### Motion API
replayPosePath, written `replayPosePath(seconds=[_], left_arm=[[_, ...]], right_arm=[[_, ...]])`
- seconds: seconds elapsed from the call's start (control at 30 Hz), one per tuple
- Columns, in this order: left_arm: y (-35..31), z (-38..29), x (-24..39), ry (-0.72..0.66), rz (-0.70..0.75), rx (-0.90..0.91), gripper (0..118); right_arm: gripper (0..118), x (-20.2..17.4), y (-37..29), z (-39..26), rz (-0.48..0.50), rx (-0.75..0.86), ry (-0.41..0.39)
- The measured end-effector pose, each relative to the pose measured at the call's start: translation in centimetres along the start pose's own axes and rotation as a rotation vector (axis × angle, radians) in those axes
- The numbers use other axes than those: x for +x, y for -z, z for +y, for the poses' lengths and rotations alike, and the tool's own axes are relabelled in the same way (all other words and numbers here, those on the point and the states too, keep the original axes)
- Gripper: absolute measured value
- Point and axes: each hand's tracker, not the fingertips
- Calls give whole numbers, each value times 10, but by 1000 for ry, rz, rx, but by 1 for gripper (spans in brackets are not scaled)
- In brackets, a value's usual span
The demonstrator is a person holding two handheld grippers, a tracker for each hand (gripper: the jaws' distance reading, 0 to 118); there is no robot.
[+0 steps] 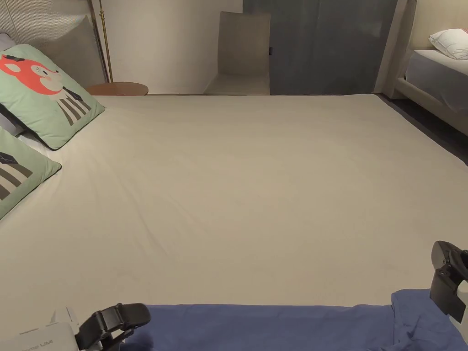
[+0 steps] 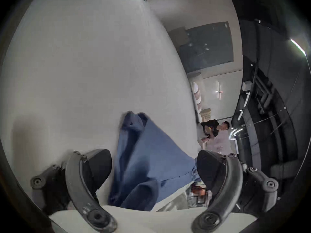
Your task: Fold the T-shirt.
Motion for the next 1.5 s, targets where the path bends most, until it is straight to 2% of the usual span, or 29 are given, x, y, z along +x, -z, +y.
replayPosePath(seconds=[0.03, 0.07, 0.1, 0.13, 0.17, 0.2, 0.27, 0.3, 0.37, 0.47, 0.67, 0.83, 0.93, 1.07, 1.2, 1.4, 1.5], left_arm=[[3, -6, 8, -9, -33, 0, 103], [9, -7, 9, -38, -39, -24, 97], [15, -10, 9, -51, -52, -47, 82], [20, -13, 11, -46, -43, -45, 60], [23, -14, 12, -39, -6, -51, 27], [29, -18, 12, -17, 68, -53, 9], [35, -24, 12, 14, 148, -46, 7], [27, -11, 1, -29, 74, -30, 6], [17, -10, 1, -85, 28, -6, 6], [-8, -1, -4, -53, 32, 20, 5], [-84, 17, -7, -85, 120, 227, 5], [-105, 15, 18, 23, 228, 248, 5], [-87, 2, 55, 127, 166, 199, 5], [-31, -19, 104, 244, 54, 63, 5], [42, -47, 136, 368, 127, -10, 5], [131, -82, 133, 405, 261, -116, 5], [152, -100, 128, 455, 366, -119, 5]], right_arm=[[1, -1, -1, 1, 3, -1, -3], [1, -2, 0, 1, 7, 0, -5], [1, -3, 0, 2, 9, 1, -7], [1, -4, 0, 3, 12, 1, -9], [1, -5, 0, 4, 15, 3, -10], [1, -5, 0, 5, 17, 5, -8], [1, -6, 1, 6, 23, 5, -1], [1, -7, 1, 7, 23, 7, -2], [1, -8, 1, 7, 24, 8, -8], [1, -7, 2, 7, 32, 7, -2], [1, -10, 5, 2, 41, -2, 15], [1, -16, 12, -4, 79, -23, 35], [1, -22, 13, -4, 105, -22, 40], [1, -23, 13, -6, 134, -20, 52], [1, -12, 5, -8, 134, -19, 73], [1, 19, -9, -8, 80, 2, 105], [1, 34, -13, -9, 46, 8, 115]])
